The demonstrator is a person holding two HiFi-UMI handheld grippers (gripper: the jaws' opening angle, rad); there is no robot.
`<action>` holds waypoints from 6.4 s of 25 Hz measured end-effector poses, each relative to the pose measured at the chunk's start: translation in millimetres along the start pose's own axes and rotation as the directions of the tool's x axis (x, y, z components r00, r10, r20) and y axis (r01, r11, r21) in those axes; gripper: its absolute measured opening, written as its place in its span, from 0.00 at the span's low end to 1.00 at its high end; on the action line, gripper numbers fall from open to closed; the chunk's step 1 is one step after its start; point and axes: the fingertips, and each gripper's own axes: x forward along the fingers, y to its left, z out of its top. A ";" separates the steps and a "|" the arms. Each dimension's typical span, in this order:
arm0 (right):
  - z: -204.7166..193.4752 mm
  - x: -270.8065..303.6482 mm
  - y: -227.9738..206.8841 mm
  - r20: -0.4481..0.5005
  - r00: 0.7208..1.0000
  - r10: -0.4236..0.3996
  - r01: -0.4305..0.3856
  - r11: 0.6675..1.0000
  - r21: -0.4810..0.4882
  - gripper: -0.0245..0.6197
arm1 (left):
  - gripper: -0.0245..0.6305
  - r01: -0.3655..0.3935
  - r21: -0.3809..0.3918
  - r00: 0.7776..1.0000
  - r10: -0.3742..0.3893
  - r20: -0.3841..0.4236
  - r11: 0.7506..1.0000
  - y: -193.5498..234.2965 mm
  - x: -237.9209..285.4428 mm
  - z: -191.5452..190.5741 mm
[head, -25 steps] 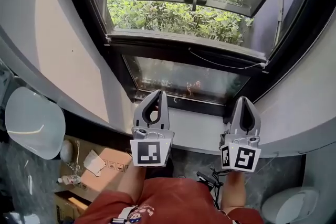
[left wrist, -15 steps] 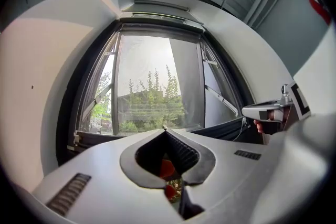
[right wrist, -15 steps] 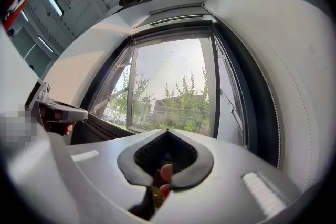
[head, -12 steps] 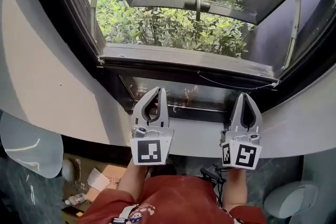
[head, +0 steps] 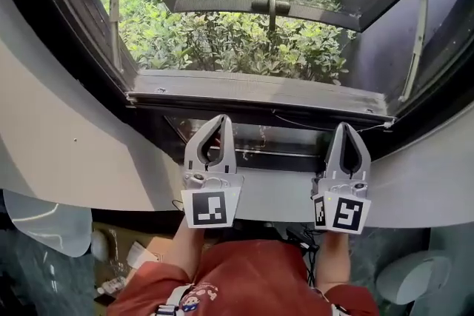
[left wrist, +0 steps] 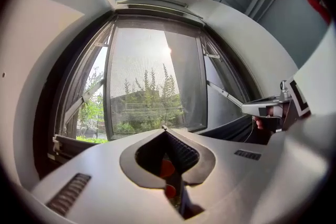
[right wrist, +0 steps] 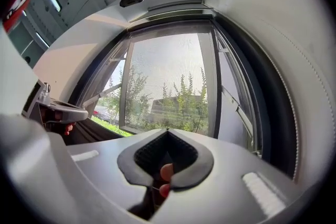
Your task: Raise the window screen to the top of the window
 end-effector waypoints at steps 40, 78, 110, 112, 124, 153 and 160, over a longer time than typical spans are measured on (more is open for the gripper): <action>-96.0 15.8 22.0 -0.453 0.847 0.280 -0.532 0.478 -0.699 0.34 | 0.28 0.435 0.810 0.898 -0.127 -0.421 0.393 -24.4 33.9 -77.7; -11.5 50.9 0.9 -0.255 0.966 0.051 -0.260 0.242 -0.935 0.10 | 0.11 0.142 0.974 0.987 0.055 -0.154 0.176 -10.3 57.4 13.5; 127.5 101.0 -22.9 0.009 1.000 -0.030 0.012 0.104 -0.995 0.10 | 0.11 -0.108 0.993 0.984 0.150 0.098 0.055 7.3 87.4 158.9; 141.7 104.2 -25.4 0.019 0.999 -0.037 0.023 0.100 -0.995 0.11 | 0.12 -0.117 0.992 0.983 0.152 0.108 0.053 8.5 89.7 173.1; 220.3 132.0 -37.4 0.105 0.992 -0.069 0.110 0.072 -0.991 0.11 | 0.12 -0.196 0.980 0.964 0.189 0.187 0.029 19.6 106.4 254.5; 344.1 168.1 -55.3 0.280 0.954 -0.107 0.282 -0.001 -0.960 0.11 | 0.14 -0.378 0.926 0.903 0.211 0.373 -0.018 34.6 124.8 382.9; 372.6 174.4 -57.8 0.318 0.940 -0.122 0.320 -0.003 -0.947 0.11 | 0.14 -0.404 0.914 0.892 0.212 0.399 -0.021 39.9 128.4 407.5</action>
